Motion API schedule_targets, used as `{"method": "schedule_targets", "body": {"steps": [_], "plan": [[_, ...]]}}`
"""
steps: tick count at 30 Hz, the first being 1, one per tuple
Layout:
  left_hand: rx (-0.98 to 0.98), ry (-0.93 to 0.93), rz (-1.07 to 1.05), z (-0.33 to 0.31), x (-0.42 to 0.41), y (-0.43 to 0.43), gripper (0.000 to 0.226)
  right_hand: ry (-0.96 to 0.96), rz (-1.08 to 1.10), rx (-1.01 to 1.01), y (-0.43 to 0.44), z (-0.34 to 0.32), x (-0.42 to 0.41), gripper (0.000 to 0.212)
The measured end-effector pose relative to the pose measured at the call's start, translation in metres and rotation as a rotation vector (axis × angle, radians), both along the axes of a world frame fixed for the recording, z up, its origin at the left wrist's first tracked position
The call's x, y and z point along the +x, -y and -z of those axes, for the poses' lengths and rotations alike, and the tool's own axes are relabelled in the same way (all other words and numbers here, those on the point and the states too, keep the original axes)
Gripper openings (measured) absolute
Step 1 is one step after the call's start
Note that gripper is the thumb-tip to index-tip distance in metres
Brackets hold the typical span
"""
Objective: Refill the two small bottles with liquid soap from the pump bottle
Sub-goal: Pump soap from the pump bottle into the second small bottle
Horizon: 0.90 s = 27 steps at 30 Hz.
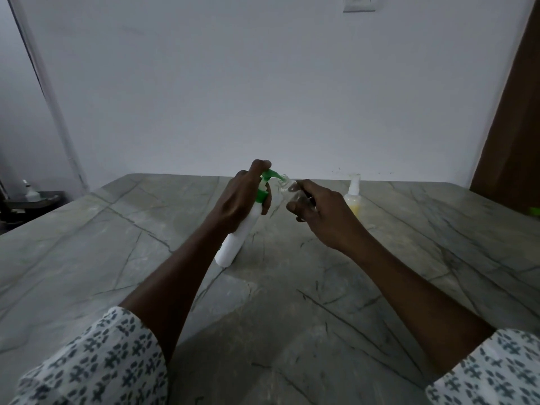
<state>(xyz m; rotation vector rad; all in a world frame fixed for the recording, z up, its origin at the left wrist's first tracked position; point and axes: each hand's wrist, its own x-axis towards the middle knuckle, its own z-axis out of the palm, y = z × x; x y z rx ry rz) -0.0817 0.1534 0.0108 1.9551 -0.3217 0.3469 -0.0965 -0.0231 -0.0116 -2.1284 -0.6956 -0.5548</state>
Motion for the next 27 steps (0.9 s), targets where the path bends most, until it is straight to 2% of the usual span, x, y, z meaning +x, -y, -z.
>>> {"method": "schedule_targets", "body": {"steps": [7, 11, 19, 23, 27], "plan": [[0.018, -0.009, 0.038, -0.002, 0.001, -0.002, 0.057, 0.011, -0.014, 0.021, 0.001, 0.003, 0.000, 0.030], [0.048, 0.050, 0.038, -0.001, 0.006, -0.007, 0.058, -0.020, -0.030, -0.005, -0.005, 0.005, 0.000, 0.037], [0.005, 0.021, 0.058, 0.003, 0.007, 0.000, 0.077, -0.098, -0.017, 0.101, -0.001, 0.007, 0.005, 0.030], [0.036, -0.025, 0.063, 0.002, 0.007, -0.001, 0.065, -0.127, -0.030, 0.087, 0.003, 0.010, 0.007, 0.030], [0.060, -0.011, 0.044, 0.001, 0.005, -0.001, 0.066, -0.238, -0.084, 0.147, 0.009, 0.009, 0.007, 0.032]]}}
